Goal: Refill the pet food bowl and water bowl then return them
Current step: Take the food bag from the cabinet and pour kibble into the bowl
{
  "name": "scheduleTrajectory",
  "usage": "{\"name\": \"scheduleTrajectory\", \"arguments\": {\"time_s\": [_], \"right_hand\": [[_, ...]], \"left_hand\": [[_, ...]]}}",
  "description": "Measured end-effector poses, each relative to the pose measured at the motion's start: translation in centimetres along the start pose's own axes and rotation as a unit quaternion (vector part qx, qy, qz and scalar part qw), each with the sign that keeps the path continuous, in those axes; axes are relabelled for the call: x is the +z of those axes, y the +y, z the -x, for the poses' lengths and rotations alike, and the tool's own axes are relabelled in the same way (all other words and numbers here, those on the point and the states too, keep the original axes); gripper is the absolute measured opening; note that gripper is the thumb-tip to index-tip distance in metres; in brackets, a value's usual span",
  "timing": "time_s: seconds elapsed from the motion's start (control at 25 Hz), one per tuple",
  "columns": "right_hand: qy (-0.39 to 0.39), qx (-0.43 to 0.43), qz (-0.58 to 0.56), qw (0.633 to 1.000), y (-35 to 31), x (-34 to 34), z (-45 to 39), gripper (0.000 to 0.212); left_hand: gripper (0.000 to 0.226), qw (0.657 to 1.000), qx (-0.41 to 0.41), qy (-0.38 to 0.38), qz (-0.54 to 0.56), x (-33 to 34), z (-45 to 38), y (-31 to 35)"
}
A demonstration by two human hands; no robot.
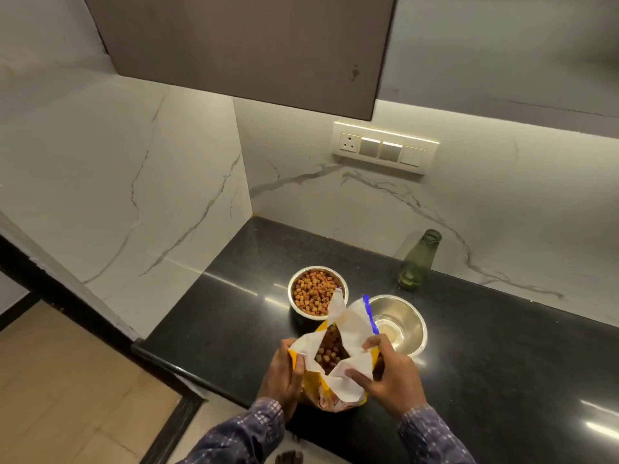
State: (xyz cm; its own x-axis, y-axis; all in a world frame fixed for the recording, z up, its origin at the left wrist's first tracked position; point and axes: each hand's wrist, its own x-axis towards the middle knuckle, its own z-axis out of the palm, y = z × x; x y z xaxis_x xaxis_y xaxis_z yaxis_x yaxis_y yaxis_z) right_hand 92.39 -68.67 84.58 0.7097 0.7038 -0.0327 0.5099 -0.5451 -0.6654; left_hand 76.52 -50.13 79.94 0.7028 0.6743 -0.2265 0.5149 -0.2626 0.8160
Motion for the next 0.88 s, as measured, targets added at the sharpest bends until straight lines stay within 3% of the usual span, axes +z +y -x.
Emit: {"name": "scheduleTrajectory", "arguments": {"time_s": [0.16, 0.24, 0.36, 0.52, 0.6, 0.72, 0.8, 0.88], "right_hand": [[0.065, -0.104, 0.049, 0.991, -2.7, -1.0, 0.3, 0.035], [0.089, -0.132, 0.071, 0.985, -4.6, -1.6, 0.5, 0.029], [0.068, -0.062, -0.002, 0.996, -4.9, -3.4, 0.7, 0.024], [0.03, 0.049, -0.081, 0.995, -5.7, -5.3, -0.5, 0.032], [0.014, 0.075, -0.02, 0.997, -7.0, -5.2, -1.6, 0.03], [-0.038, 0.061, 0.161, 0.984, -9.0, -5.7, -2.6, 0.026], [-0.007, 0.022, 0.266, 0.964, -10.9, -6.5, -2.1, 0.024], [0.037, -0.005, 0.281, 0.959, -11.7, -6.6, -1.6, 0.021]], "left_hand": [[0.056, 0.976, 0.138, 0.052, -0.163, -3.3, 0.4, 4.1], [0.051, 0.958, 0.165, 0.049, -0.23, -4.9, 0.6, 7.0], [0.041, 0.962, 0.139, 0.053, -0.23, -7.2, 1.3, 8.2], [0.054, 0.99, 0.06, -0.015, -0.129, -7.3, 2.0, 8.6], [0.052, 0.996, 0.018, 0.011, -0.087, -6.7, 1.8, 9.2], [0.036, 0.987, -0.011, 0.086, -0.136, -7.8, 1.0, 9.6], [0.03, 0.97, -0.003, 0.126, -0.209, -9.4, 1.2, 10.3], [0.023, 0.957, 0.028, 0.14, -0.251, -10.3, 1.8, 10.9]]}}
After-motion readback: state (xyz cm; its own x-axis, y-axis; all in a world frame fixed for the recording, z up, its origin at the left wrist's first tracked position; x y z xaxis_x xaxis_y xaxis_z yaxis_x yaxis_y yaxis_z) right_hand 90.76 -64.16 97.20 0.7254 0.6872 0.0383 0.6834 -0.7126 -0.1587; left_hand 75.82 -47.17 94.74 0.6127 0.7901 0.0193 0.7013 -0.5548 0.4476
